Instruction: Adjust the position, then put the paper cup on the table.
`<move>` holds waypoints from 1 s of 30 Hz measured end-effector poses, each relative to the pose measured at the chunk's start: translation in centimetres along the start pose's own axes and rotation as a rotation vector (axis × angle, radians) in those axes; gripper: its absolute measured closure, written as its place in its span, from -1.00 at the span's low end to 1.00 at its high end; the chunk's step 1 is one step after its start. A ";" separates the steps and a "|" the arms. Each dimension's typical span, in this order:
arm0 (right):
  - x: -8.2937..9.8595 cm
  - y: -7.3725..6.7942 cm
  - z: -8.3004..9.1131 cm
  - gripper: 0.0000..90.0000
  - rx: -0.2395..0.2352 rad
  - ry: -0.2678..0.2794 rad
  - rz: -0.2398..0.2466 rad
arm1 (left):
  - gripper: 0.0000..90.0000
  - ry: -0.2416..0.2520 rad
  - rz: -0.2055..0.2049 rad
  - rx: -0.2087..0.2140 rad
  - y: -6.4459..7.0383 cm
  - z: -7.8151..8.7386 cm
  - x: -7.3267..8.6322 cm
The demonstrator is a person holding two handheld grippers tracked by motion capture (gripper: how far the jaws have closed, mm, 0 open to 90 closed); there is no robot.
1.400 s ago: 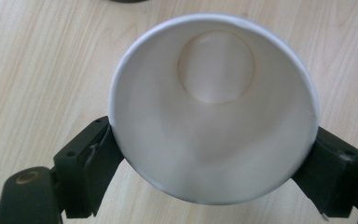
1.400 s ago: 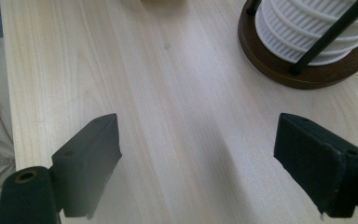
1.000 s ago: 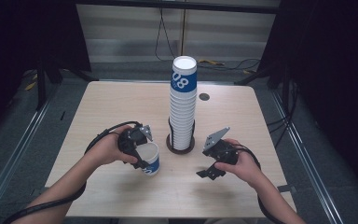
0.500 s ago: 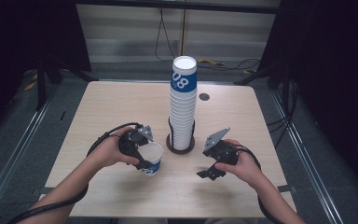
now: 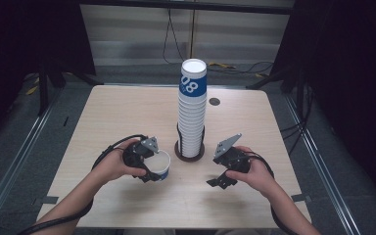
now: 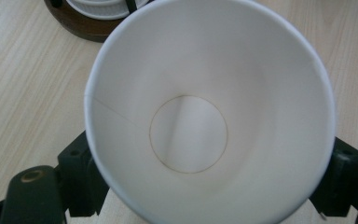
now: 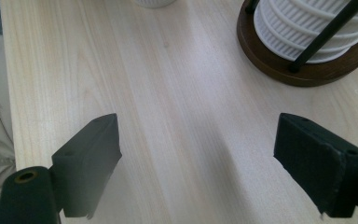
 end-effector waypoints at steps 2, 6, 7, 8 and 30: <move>0.1 0.0 -0.1 -0.70 0.001 -0.007 -0.005 | -0.63 0.014 0.003 -0.005 -0.1 0.1 0.2; 0.0 -0.2 -0.1 -0.70 -0.007 0.003 0.001 | -0.63 0.016 0.008 -0.011 -0.2 0.2 0.8; 0.0 -0.1 -0.1 -0.70 -0.006 0.005 0.002 | -0.63 0.023 0.012 -0.014 -0.2 0.2 0.9; 0.0 -0.1 -0.1 -0.70 -0.005 0.007 0.001 | -0.63 0.029 0.019 -0.013 -0.2 0.3 1.1; -0.2 -0.2 -0.1 -0.70 -0.004 0.004 0.002 | -0.63 0.060 0.058 -0.029 -0.2 0.5 4.2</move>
Point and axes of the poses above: each handheld gripper's, and its own axes: z roughly backward along the jaws, x roughly out of its underside, y roughly to its right, the point moved 7 cm from there along -z, roughly forward along the jaws, and after that the axes turned 13 degrees about -y, right-handed, at the moved point
